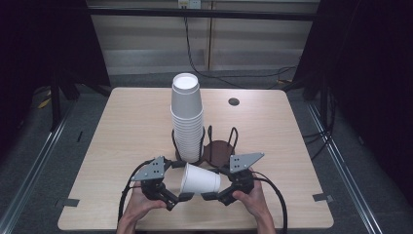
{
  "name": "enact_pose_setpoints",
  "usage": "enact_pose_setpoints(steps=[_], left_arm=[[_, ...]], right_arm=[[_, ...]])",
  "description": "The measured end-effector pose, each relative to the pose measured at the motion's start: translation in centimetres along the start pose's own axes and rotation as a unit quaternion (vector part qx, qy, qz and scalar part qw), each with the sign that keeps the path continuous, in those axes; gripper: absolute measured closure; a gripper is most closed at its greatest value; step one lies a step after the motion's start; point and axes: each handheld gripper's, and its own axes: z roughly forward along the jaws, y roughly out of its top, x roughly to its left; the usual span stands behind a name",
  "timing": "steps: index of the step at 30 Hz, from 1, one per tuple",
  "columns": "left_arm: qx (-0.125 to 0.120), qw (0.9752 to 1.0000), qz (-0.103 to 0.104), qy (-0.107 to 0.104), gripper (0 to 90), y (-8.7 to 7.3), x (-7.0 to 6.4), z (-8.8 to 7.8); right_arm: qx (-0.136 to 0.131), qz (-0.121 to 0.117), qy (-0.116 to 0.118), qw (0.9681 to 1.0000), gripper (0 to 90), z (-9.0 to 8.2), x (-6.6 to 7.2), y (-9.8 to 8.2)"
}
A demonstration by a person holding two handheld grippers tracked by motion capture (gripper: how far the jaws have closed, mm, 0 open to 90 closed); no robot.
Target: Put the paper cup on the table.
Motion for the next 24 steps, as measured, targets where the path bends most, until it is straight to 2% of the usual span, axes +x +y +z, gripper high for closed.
enact_pose_setpoints(steps=[1,2,10,17,24], left_arm=[[0.0,1.0,0.0,-0.005,4.9,0.05,0.05,0.0],[-0.003,0.9999,-0.002,-0.014,5.4,0.13,0.16,0.01],[-0.013,0.9997,-0.009,-0.018,5.5,0.27,0.47,0.2],[-0.022,0.9989,-0.017,-0.038,5.4,0.25,0.64,0.58],[-0.018,0.999,-0.018,-0.037,5.4,0.3,0.59,1.0]], right_arm=[[0.0,0.0,-0.001,1.0,22.4,0.04,-0.04,-0.01],[0.0,-0.001,-0.003,1.0,22.4,0.07,-0.08,-0.02],[0.005,-0.003,-0.005,1.0,22.5,0.17,-0.18,-0.06],[0.004,-0.005,0.0,1.0,22.5,0.23,-0.12,-0.11],[0.006,-0.004,-0.003,1.0,22.5,0.2,-0.14,-0.39]])
